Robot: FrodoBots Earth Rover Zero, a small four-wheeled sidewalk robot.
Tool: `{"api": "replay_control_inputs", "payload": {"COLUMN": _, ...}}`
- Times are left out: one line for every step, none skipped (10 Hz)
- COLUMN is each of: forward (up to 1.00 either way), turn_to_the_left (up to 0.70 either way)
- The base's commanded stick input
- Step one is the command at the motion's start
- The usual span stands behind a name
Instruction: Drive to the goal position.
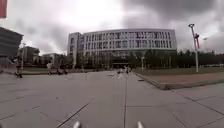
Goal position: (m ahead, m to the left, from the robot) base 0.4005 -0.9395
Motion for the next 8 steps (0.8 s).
{"api": "replay_control_inputs", "payload": {"forward": 0.50, "turn_to_the_left": 0.01}}
{"api": "replay_control_inputs", "payload": {"forward": 0.50, "turn_to_the_left": 0.01}}
{"api": "replay_control_inputs", "payload": {"forward": 0.50, "turn_to_the_left": 0.01}}
{"api": "replay_control_inputs", "payload": {"forward": 0.50, "turn_to_the_left": 0.01}}
{"api": "replay_control_inputs", "payload": {"forward": 0.50, "turn_to_the_left": 0.01}}
{"api": "replay_control_inputs", "payload": {"forward": 0.50, "turn_to_the_left": 0.01}}
{"api": "replay_control_inputs", "payload": {"forward": 0.50, "turn_to_the_left": 0.01}}
{"api": "replay_control_inputs", "payload": {"forward": 0.50, "turn_to_the_left": 0.01}}
